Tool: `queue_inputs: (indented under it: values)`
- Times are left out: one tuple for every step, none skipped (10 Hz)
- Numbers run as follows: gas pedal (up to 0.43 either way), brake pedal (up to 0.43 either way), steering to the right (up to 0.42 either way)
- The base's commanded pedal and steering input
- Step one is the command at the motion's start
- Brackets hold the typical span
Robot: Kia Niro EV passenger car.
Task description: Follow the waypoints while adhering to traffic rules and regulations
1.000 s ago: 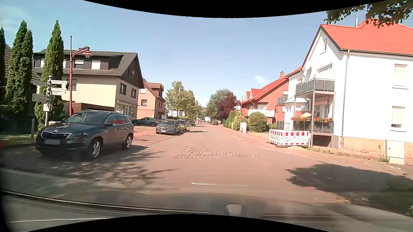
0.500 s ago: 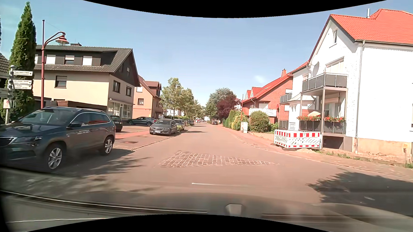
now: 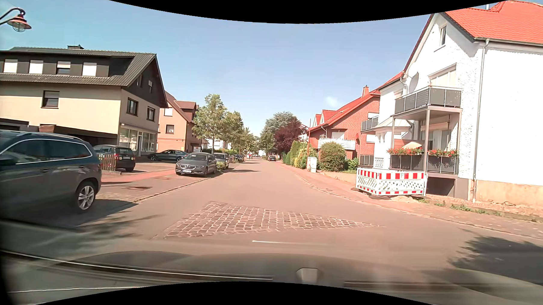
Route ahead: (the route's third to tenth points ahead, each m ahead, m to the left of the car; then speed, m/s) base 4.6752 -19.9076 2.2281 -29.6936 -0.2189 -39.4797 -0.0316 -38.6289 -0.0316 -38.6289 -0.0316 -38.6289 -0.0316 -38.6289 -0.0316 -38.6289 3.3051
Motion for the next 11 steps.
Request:
queue_inputs:
  values:
    - [0.0,0.006,0.284]
    - [0.0,0.006,0.349]
    - [0.0,0.006,0.41]
    - [0.0,0.006,0.442]
    - [0.0,0.006,0.479]
    - [0.0,0.006,0.509]
    - [0.0,0.012,0.548]
    - [0.0,0.006,0.596]
    - [0.0,0.006,0.634]
    - [0.0,0.006,0.682]
    - [0.0,0.006,0.717]
